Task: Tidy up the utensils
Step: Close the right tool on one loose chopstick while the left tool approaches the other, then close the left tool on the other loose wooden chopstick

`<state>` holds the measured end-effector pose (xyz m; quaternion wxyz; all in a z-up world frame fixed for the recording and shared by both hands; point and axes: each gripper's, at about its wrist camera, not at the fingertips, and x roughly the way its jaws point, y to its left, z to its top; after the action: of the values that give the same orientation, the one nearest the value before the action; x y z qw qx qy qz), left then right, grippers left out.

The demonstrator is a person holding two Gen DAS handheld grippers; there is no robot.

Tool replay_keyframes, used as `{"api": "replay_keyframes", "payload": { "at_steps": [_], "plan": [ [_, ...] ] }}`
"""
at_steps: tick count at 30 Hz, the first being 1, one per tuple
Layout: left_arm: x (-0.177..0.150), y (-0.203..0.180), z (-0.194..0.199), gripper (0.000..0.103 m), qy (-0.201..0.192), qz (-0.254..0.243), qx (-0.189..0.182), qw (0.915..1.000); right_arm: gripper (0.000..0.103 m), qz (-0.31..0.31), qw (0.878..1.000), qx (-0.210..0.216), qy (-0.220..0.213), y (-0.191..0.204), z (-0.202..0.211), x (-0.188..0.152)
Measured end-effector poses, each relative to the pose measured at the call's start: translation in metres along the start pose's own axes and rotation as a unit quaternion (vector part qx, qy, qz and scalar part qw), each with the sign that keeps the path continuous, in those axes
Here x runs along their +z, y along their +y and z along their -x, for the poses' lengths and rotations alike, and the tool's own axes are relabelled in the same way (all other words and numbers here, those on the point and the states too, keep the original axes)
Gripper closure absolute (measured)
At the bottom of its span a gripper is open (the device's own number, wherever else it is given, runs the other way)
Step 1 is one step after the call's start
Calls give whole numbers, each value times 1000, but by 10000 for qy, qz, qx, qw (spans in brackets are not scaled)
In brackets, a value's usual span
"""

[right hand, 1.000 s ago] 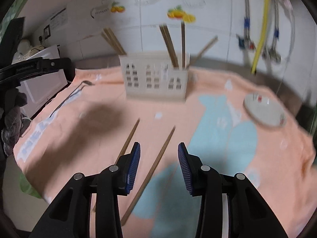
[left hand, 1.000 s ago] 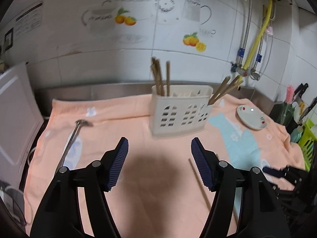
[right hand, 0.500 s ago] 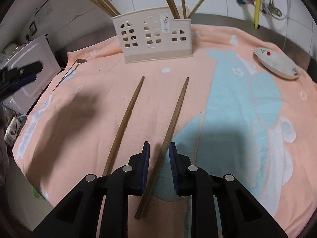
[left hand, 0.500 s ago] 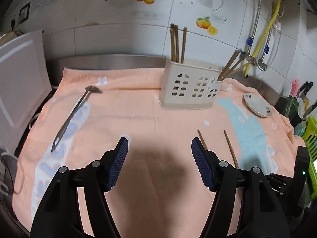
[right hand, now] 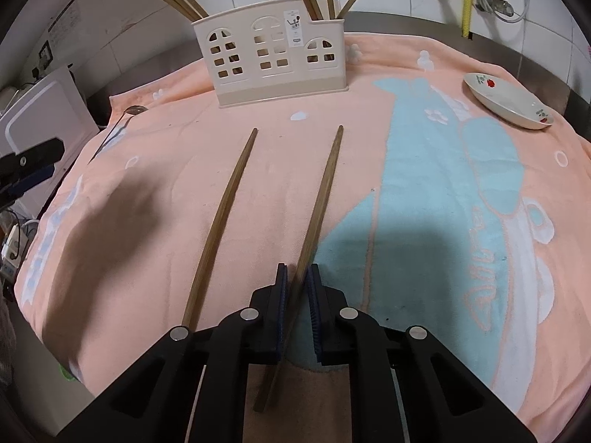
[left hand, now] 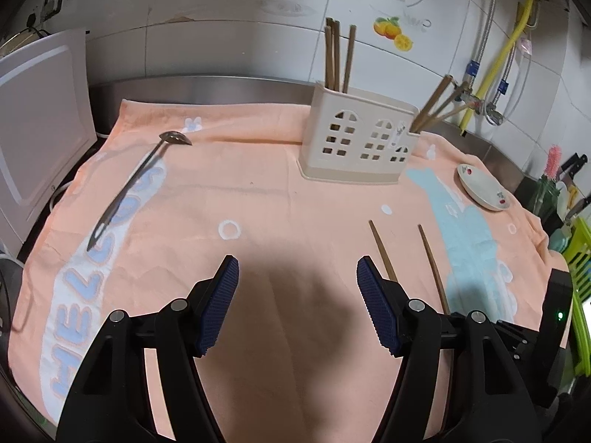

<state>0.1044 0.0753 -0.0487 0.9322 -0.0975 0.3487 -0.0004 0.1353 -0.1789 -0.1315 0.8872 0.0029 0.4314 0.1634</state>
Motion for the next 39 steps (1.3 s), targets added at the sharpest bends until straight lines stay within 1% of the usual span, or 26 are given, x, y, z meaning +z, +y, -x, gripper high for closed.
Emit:
{"api": "replay_keyframes", "payload": {
  "at_steps": [3,7,11,18,23,26,28,29,30,31,34,39],
  "plan": [
    [-7,-6,-2,37,73,-35,-46,10000,93,43,10000,-71,-42,2,0,-1],
    [-18,-14,-5,37,186,-60,-106,9998,95,-63,9999,-40,-74,-4,3,-2],
    [-31,-27,-7,37,302,-179,-231,9991,96,-41,9999,15,-144,-10,11,-2],
    [-53,-55,-13,37,548,-376,-577,9961,96,226,9990,37,-386,-14,36,-5],
    [-68,-79,-24,39,756,-559,-813,9922,96,359,9976,62,-596,-15,51,-7],
    [-73,-90,-30,52,826,-642,-939,9901,96,398,9967,100,-700,-17,59,-6],
    [-75,-95,-34,64,872,-656,-973,9893,96,416,9961,89,-773,-19,64,-6],
    [-76,-97,-37,68,911,-656,-1019,9884,96,410,9960,95,-789,-20,65,-5],
    [-77,-99,-39,75,934,-661,-1032,9881,96,401,9959,111,-800,-22,66,-5],
    [-77,-100,-42,79,963,-663,-1030,9878,96,403,9958,105,-816,-23,67,-5],
    [-78,-102,-49,84,1033,-585,-1049,9874,96,392,9958,113,-818,-25,67,-5],
    [-77,-104,-58,85,1077,-510,-981,9880,96,381,9957,127,-834,-28,68,-5]
  ]
}}
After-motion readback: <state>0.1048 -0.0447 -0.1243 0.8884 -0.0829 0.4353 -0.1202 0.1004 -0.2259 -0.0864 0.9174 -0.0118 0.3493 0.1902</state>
